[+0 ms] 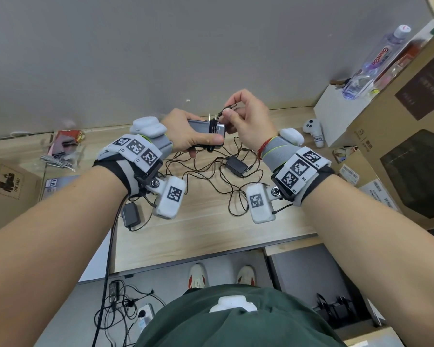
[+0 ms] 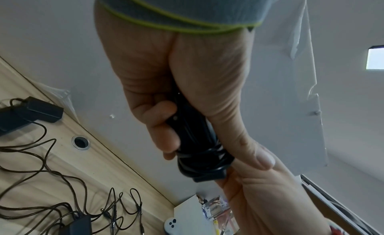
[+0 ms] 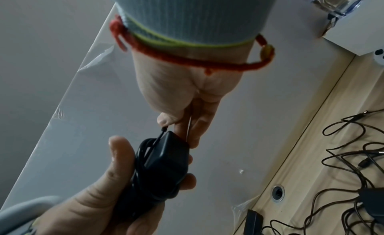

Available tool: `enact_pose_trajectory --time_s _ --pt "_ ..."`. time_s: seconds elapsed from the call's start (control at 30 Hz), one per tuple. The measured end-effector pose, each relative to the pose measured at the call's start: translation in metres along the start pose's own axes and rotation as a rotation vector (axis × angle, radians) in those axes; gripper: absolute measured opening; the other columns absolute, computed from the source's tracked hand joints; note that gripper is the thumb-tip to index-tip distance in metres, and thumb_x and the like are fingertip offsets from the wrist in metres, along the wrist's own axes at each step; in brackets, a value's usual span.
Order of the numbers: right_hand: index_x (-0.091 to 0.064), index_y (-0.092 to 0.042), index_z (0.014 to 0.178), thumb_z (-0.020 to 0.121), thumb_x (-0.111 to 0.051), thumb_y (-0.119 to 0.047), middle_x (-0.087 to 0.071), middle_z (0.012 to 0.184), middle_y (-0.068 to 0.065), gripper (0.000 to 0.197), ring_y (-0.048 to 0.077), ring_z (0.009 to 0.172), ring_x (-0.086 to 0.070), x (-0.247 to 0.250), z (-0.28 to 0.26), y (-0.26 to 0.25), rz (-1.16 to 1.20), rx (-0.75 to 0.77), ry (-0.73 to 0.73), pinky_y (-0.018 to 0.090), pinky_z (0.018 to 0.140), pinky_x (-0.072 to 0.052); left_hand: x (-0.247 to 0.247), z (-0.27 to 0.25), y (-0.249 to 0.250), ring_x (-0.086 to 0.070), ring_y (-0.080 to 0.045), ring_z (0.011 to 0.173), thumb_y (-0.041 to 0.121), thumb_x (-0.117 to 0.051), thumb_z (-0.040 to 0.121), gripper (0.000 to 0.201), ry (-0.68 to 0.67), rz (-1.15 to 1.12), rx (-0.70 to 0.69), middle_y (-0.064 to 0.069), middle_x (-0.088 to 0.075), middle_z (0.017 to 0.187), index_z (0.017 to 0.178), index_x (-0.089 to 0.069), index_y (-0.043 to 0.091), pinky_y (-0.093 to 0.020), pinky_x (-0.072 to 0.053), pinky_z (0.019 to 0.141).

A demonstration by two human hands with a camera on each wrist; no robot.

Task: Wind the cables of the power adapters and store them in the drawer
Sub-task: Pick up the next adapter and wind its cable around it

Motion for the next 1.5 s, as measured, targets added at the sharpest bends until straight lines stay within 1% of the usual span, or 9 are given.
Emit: enact_pose_trajectory --time_s 0.27,0.43,0.6,0.8,0.97,1.13,1.33,1.43,1.5 --pt "-0.051 -0.019 0.093 0.094 -0.059 -0.016 -0.071 0.067 0.0 0.009 0.01 0.058 -0.066 -0.002 -0.003 0.005 -0.184 0.037 0.129 0.02 0.055 -0.05 -0.001 -0.002 0.004 -0.059 -0.016 0.047 0.065 -0.085 0.052 0.054 -0.042 0.142 0.008 -0.001 -0.075 0.072 0.09 -0.076 0.027 -0.017 -0.035 0.043" --pt "-0.052 -0.025 0.087 0.096 -0.06 -0.019 -0.066 0.062 -0.002 0.013 0.014 0.056 -0.063 -0.001 -0.001 0.007 -0.1 -0.083 -0.021 0.027 0.052 -0.05 0.0 -0.006 0.006 -0.057 -0.013 0.044 0.056 -0.085 0.061 0.043 -0.047 0.237 -0.002 0.0 -0.071 0.067 0.087 -0.075 0.023 -0.015 -0.038 0.044" --pt "-0.054 -0.019 0.092 0.1 -0.054 -0.018 -0.06 0.07 0.0 0.009 0.019 0.055 -0.055 0.003 -0.005 0.006 0.102 -0.254 -0.262 0.027 0.052 -0.05 -0.004 -0.007 0.003 -0.058 -0.014 0.044 0.048 -0.088 0.063 0.038 -0.047 0.232 -0.02 0.005 -0.067 0.058 0.087 -0.075 0.022 -0.025 -0.046 0.053" --pt "-0.067 -0.015 0.096 0.1 -0.053 -0.018 -0.061 0.085 0.009 0.015 0.022 0.06 -0.059 0.003 -0.012 0.011 0.183 -0.368 -0.254 0.03 0.056 -0.055 -0.015 0.0 -0.009 -0.065 -0.024 0.054 0.061 -0.089 0.044 0.049 -0.044 0.165 0.009 -0.004 -0.073 0.069 0.08 -0.075 0.031 -0.047 -0.061 0.066" --pt "-0.065 -0.015 0.119 0.104 -0.042 -0.039 -0.068 0.112 0.022 0.037 0.028 0.082 -0.067 -0.001 -0.031 0.015 0.209 -0.448 -0.319 0.043 0.079 -0.061 -0.023 0.006 -0.018 -0.065 -0.023 0.053 0.066 -0.089 0.034 0.066 -0.018 0.109 0.034 -0.005 -0.074 0.074 0.084 -0.072 0.026 -0.054 -0.06 0.07" --pt "-0.064 -0.028 0.105 0.104 -0.036 -0.047 -0.064 0.112 0.02 0.034 0.034 0.075 -0.065 -0.001 -0.044 0.024 0.222 -0.496 -0.338 0.048 0.085 -0.059 -0.038 0.012 -0.022 -0.067 -0.016 0.06 0.052 -0.092 0.05 0.058 -0.012 0.175 -0.012 0.003 -0.071 0.08 0.094 -0.062 0.028 -0.043 -0.06 0.071" --pt "-0.06 -0.002 0.115 0.104 -0.043 -0.035 -0.06 0.097 0.014 0.039 0.019 0.056 -0.065 0.018 -0.049 0.056 0.235 -0.498 -0.19 0.031 0.064 -0.057 -0.051 0.024 -0.036 -0.067 -0.011 0.092 0.054 -0.088 0.058 0.064 -0.045 0.242 -0.05 0.008 -0.071 0.098 0.113 -0.065 0.029 -0.036 -0.056 0.089" --pt "-0.059 0.001 0.117 0.101 -0.05 -0.039 -0.056 0.097 0.018 0.044 0.029 0.066 -0.062 0.027 -0.056 0.075 0.239 -0.531 -0.151 0.037 0.072 -0.056 -0.065 0.027 -0.037 -0.063 -0.002 0.081 0.041 -0.087 0.067 0.053 -0.1 0.277 -0.074 0.009 -0.069 0.093 0.113 -0.065 0.025 -0.012 -0.051 0.075" --pt "-0.06 -0.004 0.114 0.098 -0.057 -0.036 -0.059 0.097 0.013 0.036 0.028 0.072 -0.061 0.029 -0.064 0.082 0.255 -0.547 -0.152 0.033 0.066 -0.058 -0.077 0.029 -0.038 -0.064 -0.011 0.077 0.042 -0.087 0.067 0.046 -0.142 0.308 -0.067 0.004 -0.07 0.089 0.107 -0.067 0.03 -0.022 -0.053 0.072"
Point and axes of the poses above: each hand's wrist, its own z-axis towards the middle knuckle, its own x-axis out of the back of the hand, y = z × x, the point moved 1 cm from there along z, towards the middle knuckle
